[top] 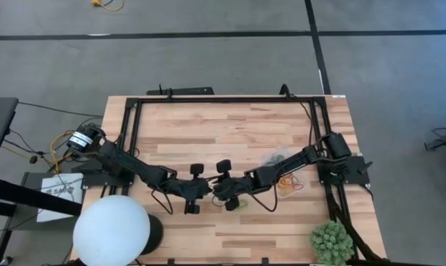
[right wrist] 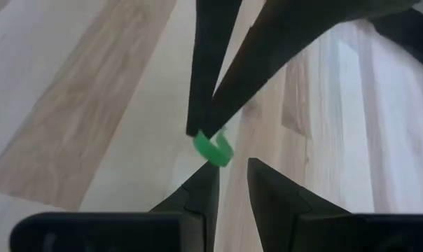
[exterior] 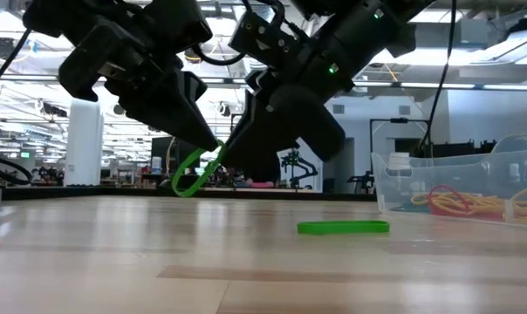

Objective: Pick and place items into bin
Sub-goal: Put the green rubber band into the transparent bin

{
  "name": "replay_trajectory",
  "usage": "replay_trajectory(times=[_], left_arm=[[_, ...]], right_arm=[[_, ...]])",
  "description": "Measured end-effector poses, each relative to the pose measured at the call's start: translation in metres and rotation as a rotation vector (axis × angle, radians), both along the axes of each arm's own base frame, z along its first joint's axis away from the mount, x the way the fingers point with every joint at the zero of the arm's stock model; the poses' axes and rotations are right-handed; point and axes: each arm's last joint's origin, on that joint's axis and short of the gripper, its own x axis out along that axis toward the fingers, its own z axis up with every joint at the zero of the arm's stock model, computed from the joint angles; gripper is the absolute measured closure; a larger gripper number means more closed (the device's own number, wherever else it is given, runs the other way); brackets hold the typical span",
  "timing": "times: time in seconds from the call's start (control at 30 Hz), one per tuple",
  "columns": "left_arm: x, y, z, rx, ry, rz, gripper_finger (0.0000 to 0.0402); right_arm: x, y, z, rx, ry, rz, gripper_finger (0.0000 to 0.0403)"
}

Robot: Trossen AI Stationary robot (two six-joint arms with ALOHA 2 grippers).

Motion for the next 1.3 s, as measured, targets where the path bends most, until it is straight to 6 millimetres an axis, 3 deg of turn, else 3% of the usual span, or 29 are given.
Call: replay_trajectory(times=[1.3], left_arm=[[0.0023, 0.0082, -0.0005, -0.032, 0.012, 0.022, 0.0401]], right_arm=[[-0.0014, 0.0019, -0.0013, 0.008, 0.018, 0.017, 0.0332]])
